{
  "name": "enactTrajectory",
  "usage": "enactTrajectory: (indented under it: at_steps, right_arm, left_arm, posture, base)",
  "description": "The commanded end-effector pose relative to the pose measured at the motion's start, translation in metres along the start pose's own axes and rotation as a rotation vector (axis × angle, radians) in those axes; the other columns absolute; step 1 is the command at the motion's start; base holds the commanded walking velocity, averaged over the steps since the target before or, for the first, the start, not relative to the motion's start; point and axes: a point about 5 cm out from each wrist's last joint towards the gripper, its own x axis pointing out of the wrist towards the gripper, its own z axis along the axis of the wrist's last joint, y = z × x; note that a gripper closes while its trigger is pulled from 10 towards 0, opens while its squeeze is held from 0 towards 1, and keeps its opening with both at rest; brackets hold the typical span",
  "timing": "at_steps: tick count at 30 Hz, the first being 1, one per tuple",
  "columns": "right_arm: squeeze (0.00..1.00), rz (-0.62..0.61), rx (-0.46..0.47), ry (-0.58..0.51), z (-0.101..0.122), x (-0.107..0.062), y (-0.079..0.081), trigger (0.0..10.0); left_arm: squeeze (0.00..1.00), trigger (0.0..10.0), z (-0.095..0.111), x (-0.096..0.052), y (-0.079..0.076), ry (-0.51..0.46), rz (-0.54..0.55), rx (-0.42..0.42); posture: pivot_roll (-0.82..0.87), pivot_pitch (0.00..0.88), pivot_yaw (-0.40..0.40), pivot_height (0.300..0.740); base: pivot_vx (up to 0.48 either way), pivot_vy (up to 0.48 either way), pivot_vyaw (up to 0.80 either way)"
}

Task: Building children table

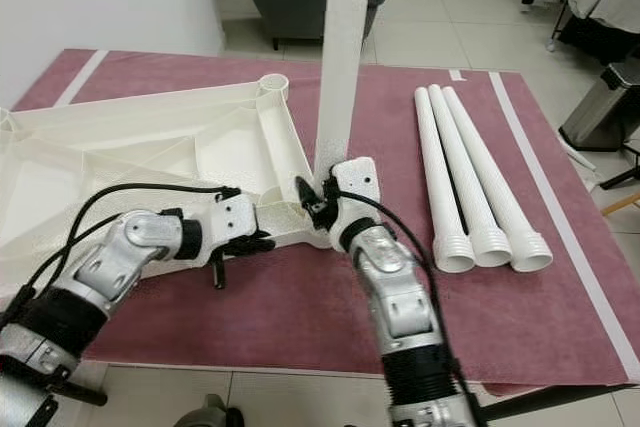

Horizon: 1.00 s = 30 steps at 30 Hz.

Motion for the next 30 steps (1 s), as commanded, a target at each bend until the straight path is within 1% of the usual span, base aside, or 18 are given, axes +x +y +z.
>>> enactTrajectory:
  at_steps: [1, 2, 6, 8, 9, 13, 14, 16, 17, 18, 19, 20, 23, 24, 27, 28, 29, 30]
  right_arm:
    - [0.0, -0.19, 0.007, 0.226, -0.043, -0.007, -0.006, 0.0]
    - [0.0, -0.282, 0.027, 0.227, -0.046, -0.01, 0.0, 0.0]
    - [0.0, -0.3, 0.046, 0.2, -0.043, -0.01, 0.006, 0.0]
    - [0.0, -0.278, 0.05, 0.18, -0.04, -0.009, 0.009, 0.0]
    - [0.0, -0.226, 0.053, 0.123, -0.032, -0.007, 0.015, 10.0]
    - [0.0, -0.193, 0.044, 0.072, -0.023, -0.005, 0.016, 10.0]
    - [1.0, -0.162, 0.045, 0.043, -0.018, -0.004, 0.016, 10.0]
    - [1.0, -0.139, 0.045, 0.023, -0.015, -0.003, 0.016, 10.0]
    - [1.0, -0.073, 0.037, -0.008, -0.009, -0.003, 0.017, 10.0]
    - [0.0, 0.0, 0.028, -0.038, -0.002, -0.002, 0.016, 10.0]
    - [0.0, 0.048, 0.021, -0.054, 0.002, -0.002, 0.016, 10.0]
    - [0.0, 0.161, -0.032, -0.093, 0.012, -0.003, 0.009, 10.0]
    - [0.0, 0.212, -0.054, -0.101, 0.014, -0.004, 0.006, 10.0]
    - [0.0, 0.255, -0.087, -0.11, 0.017, -0.004, 0.001, 10.0]
    - [0.0, 0.289, -0.103, -0.111, 0.019, -0.005, -0.004, 10.0]
    - [0.0, 0.391, -0.163, -0.107, 0.024, -0.005, -0.015, 10.0]
    - [0.0, 0.435, -0.186, -0.1, 0.025, -0.005, -0.019, 10.0]
    - [0.0, 0.435, -0.186, -0.1, 0.025, -0.005, -0.019, 10.0]
  left_arm:
    - [0.0, 0.0, 0.043, 0.014, 0.0, -0.17, -0.048, 0.12]
    - [0.0, 0.0, 0.043, 0.016, 0.004, -0.151, -0.034, 0.129]
    - [0.0, 0.0, 0.043, 0.017, 0.005, -0.146, -0.029, 0.129]
    - [0.0, 0.0, 0.043, 0.016, 0.005, -0.146, -0.029, 0.128]
    - [0.0, 0.0, 0.041, 0.014, 0.004, -0.143, -0.032, 0.124]
    - [0.0, 0.0, 0.039, 0.013, 0.003, -0.138, -0.034, 0.117]
    - [0.0, 0.0, 0.038, 0.012, 0.002, -0.137, -0.037, 0.117]
    - [0.0, 0.0, 0.038, 0.011, 0.001, -0.136, -0.04, 0.117]
    - [0.0, 0.0, 0.037, 0.01, -0.001, -0.138, -0.05, 0.12]
    - [0.0, 0.0, 0.036, 0.008, -0.003, -0.136, -0.065, 0.127]
    - [0.0, 0.0, 0.035, 0.006, -0.005, -0.134, -0.076, 0.132]
    - [0.0, 0.0, 0.035, 0.002, -0.008, -0.127, -0.102, 0.155]
    - [0.0, 0.0, 0.034, 0.001, -0.01, -0.122, -0.112, 0.163]
    - [0.0, 0.0, 0.033, -0.002, -0.012, -0.116, -0.125, 0.175]
    - [0.0, 0.0, 0.032, -0.003, -0.014, -0.112, -0.136, 0.185]
    - [0.0, 0.0, 0.03, -0.01, -0.019, -0.101, -0.173, 0.21]
    - [0.0, 0.0, 0.029, -0.012, -0.021, -0.095, -0.189, 0.221]
    - [0.0, 0.0, 0.029, -0.012, -0.021, -0.095, -0.189, 0.221]
  posture:
    - [0.1, 0.046, -0.002, 0.74]
    - [0.1, 0.043, 0.0, 0.74]
    - [0.11, 0.037, 0.001, 0.74]
    - [0.11, 0.034, 0.001, 0.74]
    - [0.12, 0.031, 0.002, 0.74]
    - [0.12, 0.032, 0.004, 0.74]
    - [0.12, 0.037, 0.005, 0.74]
    - [0.12, 0.037, 0.005, 0.74]
    - [0.12, 0.035, 0.013, 0.74]
    - [0.12, 0.027, 0.016, 0.74]
    - [0.12, 0.027, 0.016, 0.74]
    - [0.13, 0.022, 0.014, 0.74]
    - [0.13, 0.02, 0.011, 0.74]
    - [0.14, 0.015, 0.009, 0.74]
    - [0.14, 0.014, 0.004, 0.74]
    - [0.14, 0.009, -0.005, 0.74]
    - [0.14, 0.009, -0.005, 0.74]
    - [0.14, 0.009, -0.005, 0.74]
  base:
    - [0.0, 0.0, 0.0]
    - [0.0, 0.0, 0.0]
    - [0.0, 0.0, 0.0]
    - [0.0, 0.0, 0.0]
    - [0.0, 0.0, 0.0]
    - [0.0, 0.0, 0.0]
    - [0.0, 0.0, 0.0]
    - [0.0, 0.0, 0.0]
    - [0.0, 0.0, 0.0]
    - [0.0, 0.0, 0.0]
    - [0.0, 0.0, 0.0]
    - [0.0, 0.0, 0.0]
    - [0.0, 0.0, 0.0]
    - [0.0, 0.0, 0.0]
    - [0.0, 0.0, 0.0]
    - [0.0, 0.0, 0.0]
    - [0.0, 0.0, 0.0]
    - [0.0, 0.0, 0.0]
